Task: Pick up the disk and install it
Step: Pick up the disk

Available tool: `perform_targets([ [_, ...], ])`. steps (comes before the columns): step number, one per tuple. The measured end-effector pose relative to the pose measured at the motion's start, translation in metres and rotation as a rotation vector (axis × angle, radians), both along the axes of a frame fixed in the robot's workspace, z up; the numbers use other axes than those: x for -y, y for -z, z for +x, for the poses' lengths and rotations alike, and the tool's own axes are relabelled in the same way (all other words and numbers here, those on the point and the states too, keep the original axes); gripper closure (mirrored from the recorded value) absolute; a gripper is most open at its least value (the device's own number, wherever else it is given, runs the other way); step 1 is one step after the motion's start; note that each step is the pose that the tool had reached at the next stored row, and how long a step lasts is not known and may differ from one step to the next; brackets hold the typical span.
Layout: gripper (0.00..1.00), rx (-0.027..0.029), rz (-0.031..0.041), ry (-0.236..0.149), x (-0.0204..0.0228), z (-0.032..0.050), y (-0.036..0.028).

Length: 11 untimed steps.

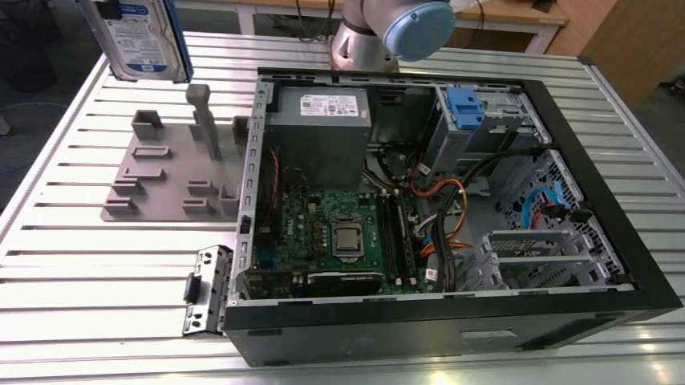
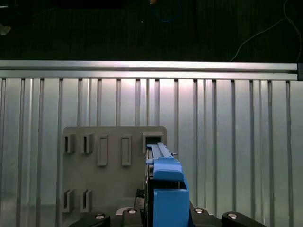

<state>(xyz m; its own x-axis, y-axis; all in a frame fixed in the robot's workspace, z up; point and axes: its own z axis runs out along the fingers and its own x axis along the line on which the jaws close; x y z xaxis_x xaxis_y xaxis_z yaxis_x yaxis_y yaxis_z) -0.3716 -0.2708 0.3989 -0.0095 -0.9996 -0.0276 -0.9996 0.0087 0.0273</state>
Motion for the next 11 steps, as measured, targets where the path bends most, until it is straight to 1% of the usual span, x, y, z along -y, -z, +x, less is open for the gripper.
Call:
perform_targets([
  [6, 0.64, 0.0000, 0.0000, 0.000, 0.0000, 0.0000, -0.0091],
  [11, 0.64, 0.0000, 0.0000, 0.000, 0.0000, 0.0000, -0.0188],
])
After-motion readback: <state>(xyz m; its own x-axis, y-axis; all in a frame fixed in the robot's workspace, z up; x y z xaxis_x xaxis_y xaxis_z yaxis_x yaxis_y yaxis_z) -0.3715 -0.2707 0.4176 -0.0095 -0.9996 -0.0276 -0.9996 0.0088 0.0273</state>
